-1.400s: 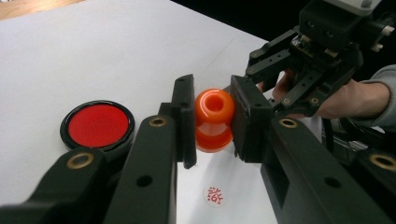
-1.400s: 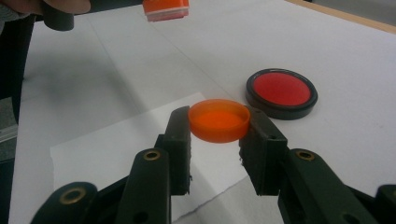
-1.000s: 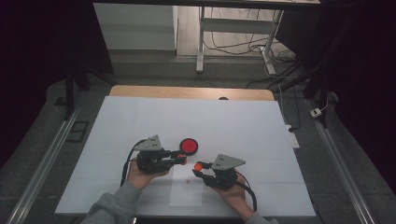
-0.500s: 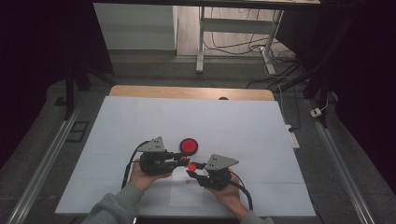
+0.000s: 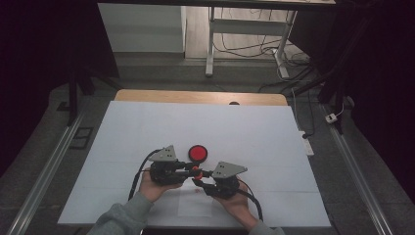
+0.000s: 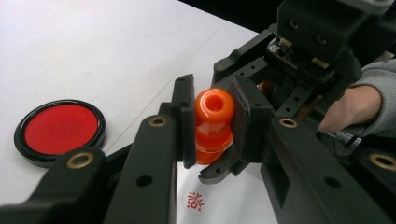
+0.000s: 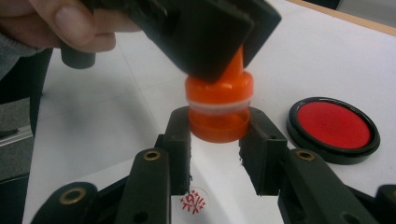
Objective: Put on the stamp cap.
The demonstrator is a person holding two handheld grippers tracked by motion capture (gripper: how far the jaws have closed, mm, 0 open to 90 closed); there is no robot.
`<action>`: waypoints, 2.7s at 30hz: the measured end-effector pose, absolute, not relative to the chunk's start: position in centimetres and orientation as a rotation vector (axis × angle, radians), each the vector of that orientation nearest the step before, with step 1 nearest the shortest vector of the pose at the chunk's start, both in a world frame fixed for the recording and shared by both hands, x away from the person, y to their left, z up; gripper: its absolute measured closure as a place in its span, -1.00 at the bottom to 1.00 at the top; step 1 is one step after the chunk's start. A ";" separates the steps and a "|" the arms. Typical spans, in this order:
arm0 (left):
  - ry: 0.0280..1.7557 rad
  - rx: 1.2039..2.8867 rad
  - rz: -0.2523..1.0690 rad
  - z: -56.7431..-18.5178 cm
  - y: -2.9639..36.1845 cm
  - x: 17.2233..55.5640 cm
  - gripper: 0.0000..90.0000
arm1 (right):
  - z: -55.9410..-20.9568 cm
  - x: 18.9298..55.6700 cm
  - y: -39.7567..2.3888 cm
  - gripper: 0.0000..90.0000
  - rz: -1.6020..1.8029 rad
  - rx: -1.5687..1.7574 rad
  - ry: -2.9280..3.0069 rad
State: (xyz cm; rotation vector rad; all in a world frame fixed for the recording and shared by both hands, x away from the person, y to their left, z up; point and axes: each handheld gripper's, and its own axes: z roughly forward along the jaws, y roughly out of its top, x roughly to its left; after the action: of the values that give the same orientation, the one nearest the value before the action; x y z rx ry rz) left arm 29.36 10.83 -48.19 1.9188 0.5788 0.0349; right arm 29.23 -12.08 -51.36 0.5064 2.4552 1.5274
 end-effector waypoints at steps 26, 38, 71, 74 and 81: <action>0.582 1.925 0.036 -48.6 10.9 29.4 0.62 | -51.0 29.1 -12.0 0.43 1.517 0.498 2.449; 0.573 1.923 0.038 -48.8 10.9 29.3 0.62 | -50.8 28.8 -11.8 0.44 1.452 0.462 2.448; 0.582 1.890 0.096 -48.5 11.0 28.8 0.62 | -50.8 29.2 -12.4 0.18 1.502 0.480 2.460; 0.588 1.885 0.096 -48.5 11.3 29.0 0.62 | -50.8 29.2 -12.5 0.12 1.497 0.479 2.463; 0.593 1.884 0.096 -48.4 11.6 29.1 0.62 | -51.0 29.4 -14.0 0.02 1.470 0.526 2.452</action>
State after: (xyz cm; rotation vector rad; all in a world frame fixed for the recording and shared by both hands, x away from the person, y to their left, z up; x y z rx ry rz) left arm 29.11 11.64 -48.38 1.8838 0.5934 0.0955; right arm 29.42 -14.02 -50.97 0.5257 2.4518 1.4701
